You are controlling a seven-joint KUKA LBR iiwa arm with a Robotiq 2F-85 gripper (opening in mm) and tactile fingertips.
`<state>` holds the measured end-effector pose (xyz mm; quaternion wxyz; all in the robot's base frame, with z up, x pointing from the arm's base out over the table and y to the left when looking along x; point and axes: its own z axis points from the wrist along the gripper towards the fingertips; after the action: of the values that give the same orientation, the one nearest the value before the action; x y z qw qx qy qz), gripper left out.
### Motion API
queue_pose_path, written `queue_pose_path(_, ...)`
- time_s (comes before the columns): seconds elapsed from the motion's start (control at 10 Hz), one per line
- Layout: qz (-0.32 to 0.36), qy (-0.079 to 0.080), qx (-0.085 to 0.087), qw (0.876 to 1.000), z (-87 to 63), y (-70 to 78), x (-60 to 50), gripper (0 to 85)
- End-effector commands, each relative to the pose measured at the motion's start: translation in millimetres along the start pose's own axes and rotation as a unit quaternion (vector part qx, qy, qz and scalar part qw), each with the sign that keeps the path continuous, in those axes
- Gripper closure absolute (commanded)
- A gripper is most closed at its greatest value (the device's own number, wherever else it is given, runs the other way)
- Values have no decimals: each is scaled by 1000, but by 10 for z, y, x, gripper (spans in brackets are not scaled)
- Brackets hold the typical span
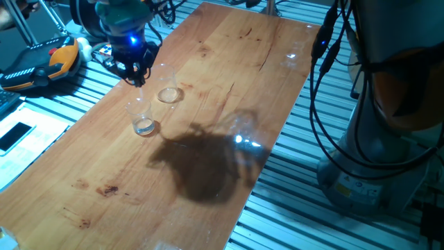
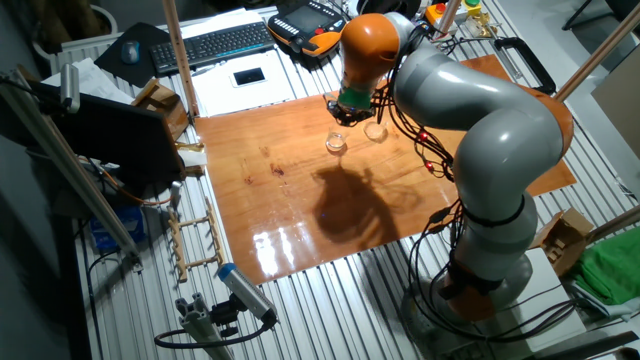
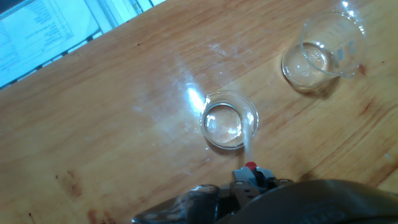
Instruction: Transfer liquid using a dropper
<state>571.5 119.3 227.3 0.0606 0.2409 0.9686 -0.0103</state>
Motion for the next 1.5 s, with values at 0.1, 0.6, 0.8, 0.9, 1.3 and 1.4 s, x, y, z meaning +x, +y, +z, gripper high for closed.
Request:
queue_pose_path(0.1,-6,-2,1,1000,85,34,-4,840)
queue_pose_path(0.6,-6,4,-9,1000,341,79,14,840)
queue_pose_path(0.8,0,7,-10,1000,433,82,8,840)
queue_pose_path(0.9,1,8,-12,1000,458,77,5,840)
queue_pose_path(1.3,-2,2,-13,1000,529,48,-2,840)
queue_pose_path(1.4,-2,1,-14,1000,548,40,-5,840)
